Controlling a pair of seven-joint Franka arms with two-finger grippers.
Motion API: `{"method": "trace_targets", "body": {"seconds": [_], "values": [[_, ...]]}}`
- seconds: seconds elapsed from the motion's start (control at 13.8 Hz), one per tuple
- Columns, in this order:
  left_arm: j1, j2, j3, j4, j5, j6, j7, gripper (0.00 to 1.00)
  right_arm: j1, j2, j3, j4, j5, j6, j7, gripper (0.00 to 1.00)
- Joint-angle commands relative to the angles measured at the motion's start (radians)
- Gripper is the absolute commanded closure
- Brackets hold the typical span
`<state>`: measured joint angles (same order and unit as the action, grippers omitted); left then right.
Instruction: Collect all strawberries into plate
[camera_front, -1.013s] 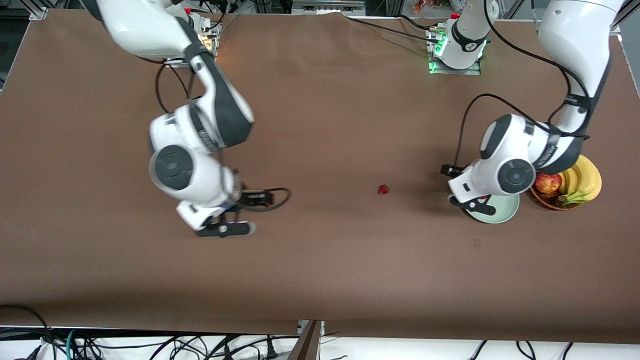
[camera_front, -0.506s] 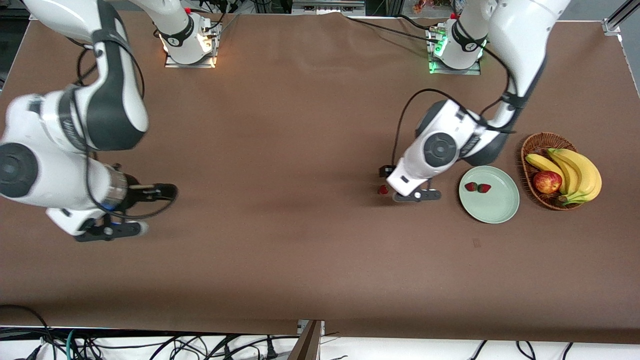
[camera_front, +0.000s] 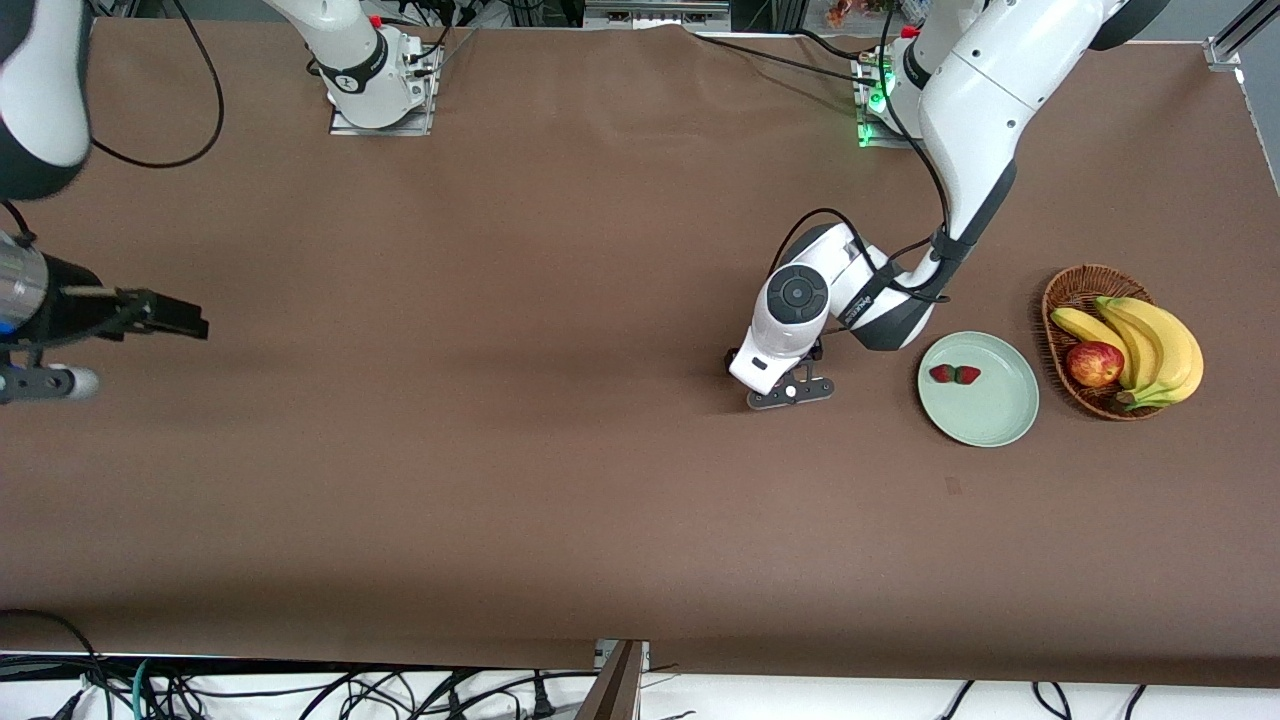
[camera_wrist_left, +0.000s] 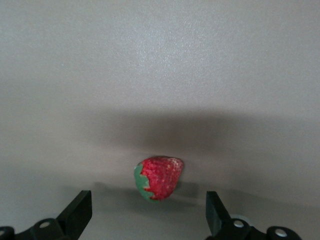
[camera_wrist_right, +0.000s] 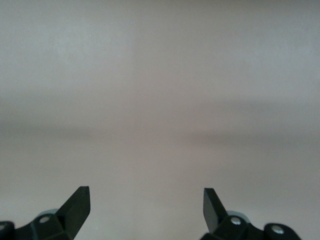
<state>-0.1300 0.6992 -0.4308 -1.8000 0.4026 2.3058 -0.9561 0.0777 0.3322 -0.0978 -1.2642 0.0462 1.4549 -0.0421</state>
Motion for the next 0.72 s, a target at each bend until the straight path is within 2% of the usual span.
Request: {"method": "trace_targets", "body": {"seconds": [0.0, 0.22, 0.36, 0.65], "values": [[-0.013, -0.004, 0.009, 0.013, 0.033, 0.01, -0.023, 0.0, -0.067, -0.154, 0.078, -0.194, -0.057, 0.047, -0.004, 0.0], [-0.005, 0.009, 0.01, 0.014, 0.035, 0.061, -0.012, 0.1, -0.101, -0.252, 0.079, -0.265, -0.058, 0.047, -0.008, 0.0], [-0.003, 0.016, 0.012, 0.011, 0.035, 0.064, -0.01, 0.2, -0.102, -0.263, 0.093, -0.273, -0.065, 0.042, -0.008, 0.0], [0.006, 0.013, 0.01, 0.013, 0.035, 0.063, -0.009, 0.83, -0.101, -0.262, 0.104, -0.28, -0.072, 0.027, 0.004, 0.0]]}}
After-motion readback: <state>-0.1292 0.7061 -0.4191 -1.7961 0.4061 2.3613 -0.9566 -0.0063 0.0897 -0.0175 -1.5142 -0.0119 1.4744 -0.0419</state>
